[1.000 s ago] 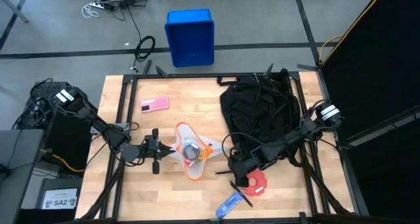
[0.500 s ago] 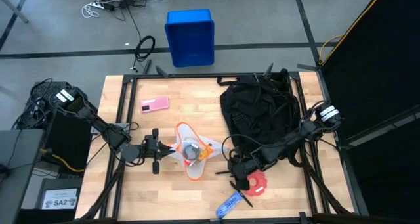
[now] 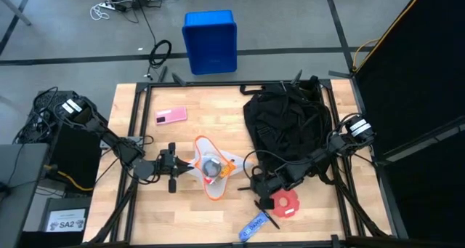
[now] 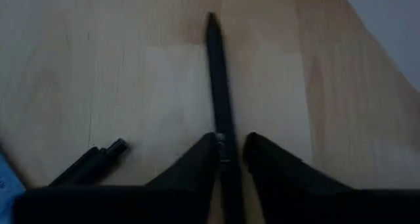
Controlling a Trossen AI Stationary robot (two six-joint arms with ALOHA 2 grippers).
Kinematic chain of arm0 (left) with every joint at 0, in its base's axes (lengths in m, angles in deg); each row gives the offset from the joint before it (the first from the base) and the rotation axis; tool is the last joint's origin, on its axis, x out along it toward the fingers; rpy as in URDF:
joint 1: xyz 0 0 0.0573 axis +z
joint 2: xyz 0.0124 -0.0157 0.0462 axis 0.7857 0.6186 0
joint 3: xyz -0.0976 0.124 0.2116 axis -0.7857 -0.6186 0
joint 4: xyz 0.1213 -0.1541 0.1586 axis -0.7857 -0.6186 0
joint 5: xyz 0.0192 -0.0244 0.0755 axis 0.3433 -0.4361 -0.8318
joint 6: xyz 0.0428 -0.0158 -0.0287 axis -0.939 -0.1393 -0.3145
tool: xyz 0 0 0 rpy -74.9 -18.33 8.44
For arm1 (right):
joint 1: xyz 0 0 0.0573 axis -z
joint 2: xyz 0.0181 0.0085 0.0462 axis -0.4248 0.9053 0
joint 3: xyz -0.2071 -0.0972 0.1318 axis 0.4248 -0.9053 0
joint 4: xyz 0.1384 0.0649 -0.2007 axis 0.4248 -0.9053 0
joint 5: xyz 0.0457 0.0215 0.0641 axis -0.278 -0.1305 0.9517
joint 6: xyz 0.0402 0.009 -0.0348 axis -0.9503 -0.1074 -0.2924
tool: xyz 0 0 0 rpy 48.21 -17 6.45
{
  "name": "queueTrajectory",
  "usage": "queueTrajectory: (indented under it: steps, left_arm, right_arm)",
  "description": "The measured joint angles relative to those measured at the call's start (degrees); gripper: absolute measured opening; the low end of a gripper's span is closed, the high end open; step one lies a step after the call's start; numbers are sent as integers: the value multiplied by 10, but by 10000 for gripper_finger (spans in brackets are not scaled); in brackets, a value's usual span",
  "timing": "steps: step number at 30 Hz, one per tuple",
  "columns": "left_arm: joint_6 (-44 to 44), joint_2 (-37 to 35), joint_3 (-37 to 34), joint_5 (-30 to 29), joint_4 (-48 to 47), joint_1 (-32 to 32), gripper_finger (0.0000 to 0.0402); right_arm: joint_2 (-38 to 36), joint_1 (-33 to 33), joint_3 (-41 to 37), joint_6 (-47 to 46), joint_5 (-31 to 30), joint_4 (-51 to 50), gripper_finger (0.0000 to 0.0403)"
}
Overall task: Unpack backpack
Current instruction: Put the top pen into the zip bag
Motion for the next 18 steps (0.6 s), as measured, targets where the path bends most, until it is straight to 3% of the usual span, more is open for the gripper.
queueTrajectory:
  steps: [3,10,18]
  left_arm:
    - [1,0,0,0,0,0,0]
    - [2,0,0,0,0,0,0]
    - [2,0,0,0,0,0,0]
  right_arm:
    - [-5,0,-2,30,6,7,13]
    - [-48,-4,-5,27,10,-12,5]
    - [-123,-24,-3,43,-27,18,2]
